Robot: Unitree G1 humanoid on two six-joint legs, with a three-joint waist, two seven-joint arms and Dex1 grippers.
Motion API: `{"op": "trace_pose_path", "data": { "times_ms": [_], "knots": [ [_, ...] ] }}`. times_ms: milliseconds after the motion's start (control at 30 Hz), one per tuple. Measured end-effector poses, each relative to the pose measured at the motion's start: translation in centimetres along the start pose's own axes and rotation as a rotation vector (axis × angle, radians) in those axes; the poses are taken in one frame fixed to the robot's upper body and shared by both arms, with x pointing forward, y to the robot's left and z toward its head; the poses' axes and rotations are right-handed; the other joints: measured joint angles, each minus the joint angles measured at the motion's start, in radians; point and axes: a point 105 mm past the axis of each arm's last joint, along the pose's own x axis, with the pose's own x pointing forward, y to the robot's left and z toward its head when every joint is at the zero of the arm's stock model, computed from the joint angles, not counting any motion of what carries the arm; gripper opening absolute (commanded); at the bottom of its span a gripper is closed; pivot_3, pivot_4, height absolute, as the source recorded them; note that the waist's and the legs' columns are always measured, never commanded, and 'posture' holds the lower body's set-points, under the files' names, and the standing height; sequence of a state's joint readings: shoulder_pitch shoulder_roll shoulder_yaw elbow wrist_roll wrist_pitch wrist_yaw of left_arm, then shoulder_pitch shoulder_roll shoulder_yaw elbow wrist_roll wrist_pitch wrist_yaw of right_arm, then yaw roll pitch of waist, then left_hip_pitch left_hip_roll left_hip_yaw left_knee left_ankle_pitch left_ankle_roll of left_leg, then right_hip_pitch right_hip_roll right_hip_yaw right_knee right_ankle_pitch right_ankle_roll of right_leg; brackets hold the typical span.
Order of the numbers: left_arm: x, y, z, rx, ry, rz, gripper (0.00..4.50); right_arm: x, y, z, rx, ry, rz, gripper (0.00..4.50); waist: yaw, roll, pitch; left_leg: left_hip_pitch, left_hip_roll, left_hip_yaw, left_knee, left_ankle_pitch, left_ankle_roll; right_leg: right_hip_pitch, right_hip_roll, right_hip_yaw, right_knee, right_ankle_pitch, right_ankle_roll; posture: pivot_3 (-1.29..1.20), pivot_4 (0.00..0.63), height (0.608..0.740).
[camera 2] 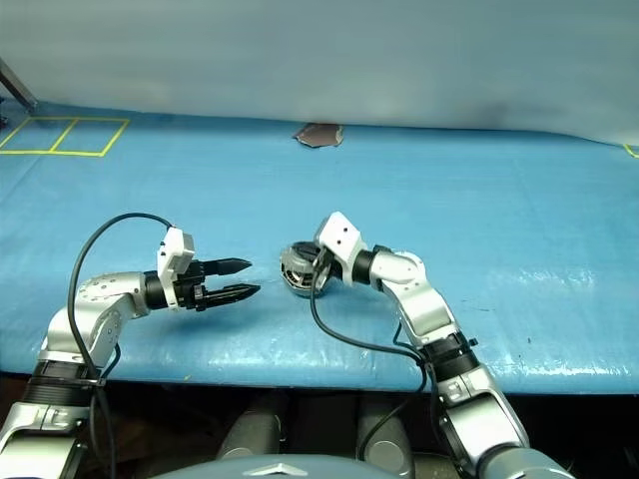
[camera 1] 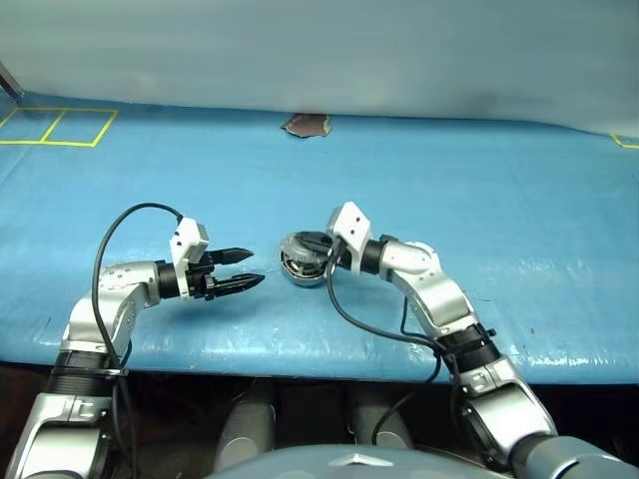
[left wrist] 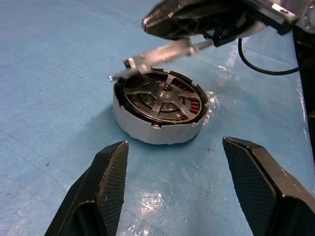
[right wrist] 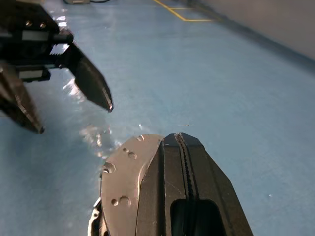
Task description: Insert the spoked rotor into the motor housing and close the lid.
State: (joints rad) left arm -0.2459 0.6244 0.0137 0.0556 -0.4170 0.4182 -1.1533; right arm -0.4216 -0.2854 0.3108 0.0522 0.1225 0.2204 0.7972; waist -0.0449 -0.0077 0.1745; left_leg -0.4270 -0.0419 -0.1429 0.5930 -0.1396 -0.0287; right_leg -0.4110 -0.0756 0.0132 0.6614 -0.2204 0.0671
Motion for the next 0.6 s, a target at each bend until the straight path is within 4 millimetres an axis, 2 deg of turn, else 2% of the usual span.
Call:
{"op": "trace_pose_path", "data": {
  "times_ms": [100,267,600],
  "knots": [
    [-0.1,0.1,0.0,-0.004,0.001,0.009,3.31,-0.5,1.6,-1.0,0.002,0.041,0.039,0.00,0.000,0.000,0.000,0.000,0.000,0.000,0.000,0.000,0.000,0.000,0.000,0.000,0.000,0.000,0.000,0.00,0.150,0.740],
    [-0.2,0.3,0.1,-0.003,0.000,0.024,3.31,-0.5,3.2,-2.5,0.053,0.062,0.040,0.00,0.000,0.000,0.000,0.000,0.000,0.000,0.000,0.000,0.000,0.000,0.000,0.000,0.000,0.000,0.000,0.00,0.150,0.740],
    [0.1,0.1,0.5,-0.002,-0.020,0.028,3.31,0.6,3.0,-2.6,0.124,0.009,-0.080,0.00,0.005,0.000,0.000,0.001,0.000,0.000,0.000,0.000,0.000,0.000,0.000,0.000,0.000,0.000,0.000,0.00,0.150,0.740]
  ]
}}
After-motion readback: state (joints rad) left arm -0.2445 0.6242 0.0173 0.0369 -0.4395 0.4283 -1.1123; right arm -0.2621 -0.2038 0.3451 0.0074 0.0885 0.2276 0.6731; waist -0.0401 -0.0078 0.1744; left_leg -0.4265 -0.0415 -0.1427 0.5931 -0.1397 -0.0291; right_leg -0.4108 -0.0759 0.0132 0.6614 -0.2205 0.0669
